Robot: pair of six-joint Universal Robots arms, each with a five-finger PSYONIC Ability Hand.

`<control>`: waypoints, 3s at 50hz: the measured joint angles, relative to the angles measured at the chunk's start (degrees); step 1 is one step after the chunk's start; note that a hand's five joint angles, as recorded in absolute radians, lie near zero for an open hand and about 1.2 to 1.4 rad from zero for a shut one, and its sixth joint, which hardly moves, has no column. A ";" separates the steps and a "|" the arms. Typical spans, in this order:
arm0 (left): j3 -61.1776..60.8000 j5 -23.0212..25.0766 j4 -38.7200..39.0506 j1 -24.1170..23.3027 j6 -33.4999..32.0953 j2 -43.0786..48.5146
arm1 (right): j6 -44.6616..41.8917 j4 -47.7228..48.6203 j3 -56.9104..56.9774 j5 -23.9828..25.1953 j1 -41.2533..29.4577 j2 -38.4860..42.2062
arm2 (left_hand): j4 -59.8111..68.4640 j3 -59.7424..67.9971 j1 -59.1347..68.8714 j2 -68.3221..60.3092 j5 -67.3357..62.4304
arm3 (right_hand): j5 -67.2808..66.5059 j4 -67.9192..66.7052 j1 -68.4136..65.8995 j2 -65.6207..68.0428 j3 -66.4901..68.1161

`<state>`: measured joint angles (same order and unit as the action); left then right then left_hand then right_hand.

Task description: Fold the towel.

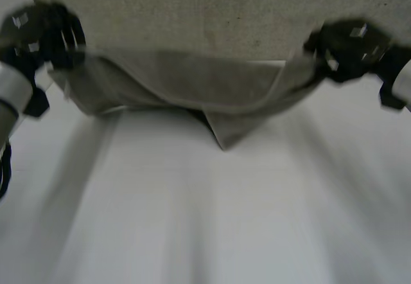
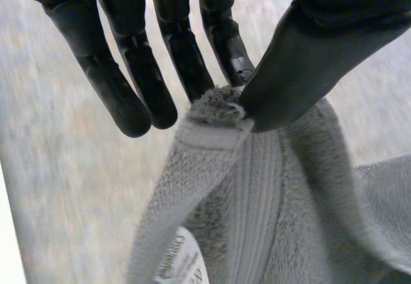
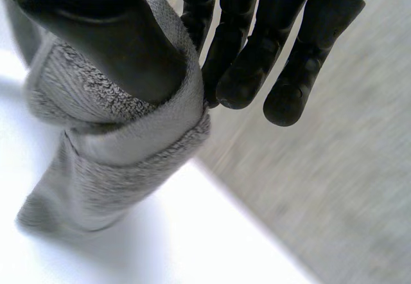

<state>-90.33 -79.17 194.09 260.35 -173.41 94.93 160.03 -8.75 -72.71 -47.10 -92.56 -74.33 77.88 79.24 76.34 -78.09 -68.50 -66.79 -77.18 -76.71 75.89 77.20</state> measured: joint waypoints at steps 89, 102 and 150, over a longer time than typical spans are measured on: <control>-16.19 6.15 -0.90 2.53 -11.12 -0.36 | -2.43 22.19 -34.41 -11.21 4.40 -19.96 | 0.00 0.05 0.00 -0.03 0.00 | -0.07 0.26 0.30 -0.16 -0.22; -4.35 3.75 -9.03 -1.51 -28.88 10.76 | -22.04 -15.56 -10.77 -22.76 -2.59 1.15 | 0.00 0.05 0.00 -0.03 0.00 | -0.07 0.26 0.24 -0.05 -0.07; 23.87 -0.18 6.09 -8.64 -16.15 31.23 | -13.36 5.61 24.10 -27.16 -15.85 15.74 | -53.46 -54.67 -51.40 53.00 54.06 | -0.33 0.01 0.01 -0.07 0.16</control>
<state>-66.45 -79.35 200.18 251.71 -189.56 126.16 146.67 -3.14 -48.61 -74.27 -108.42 -58.59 24.41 24.56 24.94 -25.10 -14.44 -67.12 -77.17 -76.70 75.83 77.35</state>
